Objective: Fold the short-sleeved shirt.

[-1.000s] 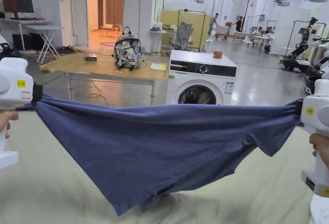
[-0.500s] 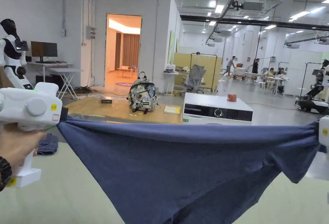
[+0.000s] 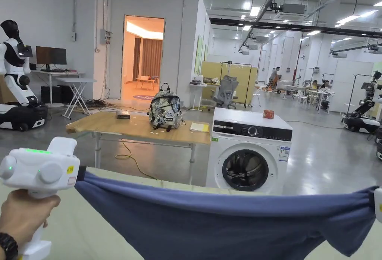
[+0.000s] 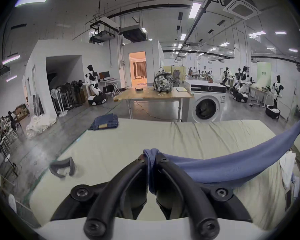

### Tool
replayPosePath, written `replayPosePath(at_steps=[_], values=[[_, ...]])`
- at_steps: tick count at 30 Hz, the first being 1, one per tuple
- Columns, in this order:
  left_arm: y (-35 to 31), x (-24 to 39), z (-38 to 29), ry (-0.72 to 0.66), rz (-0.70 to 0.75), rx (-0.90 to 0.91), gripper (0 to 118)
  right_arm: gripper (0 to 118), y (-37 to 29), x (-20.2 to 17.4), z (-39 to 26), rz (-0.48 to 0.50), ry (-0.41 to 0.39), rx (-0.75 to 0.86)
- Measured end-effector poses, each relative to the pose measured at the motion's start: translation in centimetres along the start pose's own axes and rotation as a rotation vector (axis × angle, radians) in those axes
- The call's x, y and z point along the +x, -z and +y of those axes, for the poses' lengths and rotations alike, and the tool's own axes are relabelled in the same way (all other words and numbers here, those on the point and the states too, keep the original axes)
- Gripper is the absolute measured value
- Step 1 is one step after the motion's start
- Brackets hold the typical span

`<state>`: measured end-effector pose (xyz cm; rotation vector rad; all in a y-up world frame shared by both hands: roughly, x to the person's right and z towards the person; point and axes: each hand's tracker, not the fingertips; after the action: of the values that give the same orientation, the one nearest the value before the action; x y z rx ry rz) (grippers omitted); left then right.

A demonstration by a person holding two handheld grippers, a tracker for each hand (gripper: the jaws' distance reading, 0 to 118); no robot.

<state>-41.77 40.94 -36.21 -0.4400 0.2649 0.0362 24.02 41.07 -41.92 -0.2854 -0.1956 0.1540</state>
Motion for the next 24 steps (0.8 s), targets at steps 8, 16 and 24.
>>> replayPosePath(at_steps=[8, 16, 24], values=[[-6.0, 0.0, -10.6, -0.06, -0.051, -0.038, 2, 1, -5.9, 1.4, -9.3, 0.03, -0.014, -0.082], [-7.3, -3.4, -21.3, -0.06, -0.073, -0.155, 2, 1, -10.6, 2.5, -18.7, 0.052, -0.045, -0.234], [-10.0, -3.2, -29.8, -0.076, -0.078, -0.285, 2, 1, -12.4, 3.2, -27.1, 0.061, -0.04, -0.38]])
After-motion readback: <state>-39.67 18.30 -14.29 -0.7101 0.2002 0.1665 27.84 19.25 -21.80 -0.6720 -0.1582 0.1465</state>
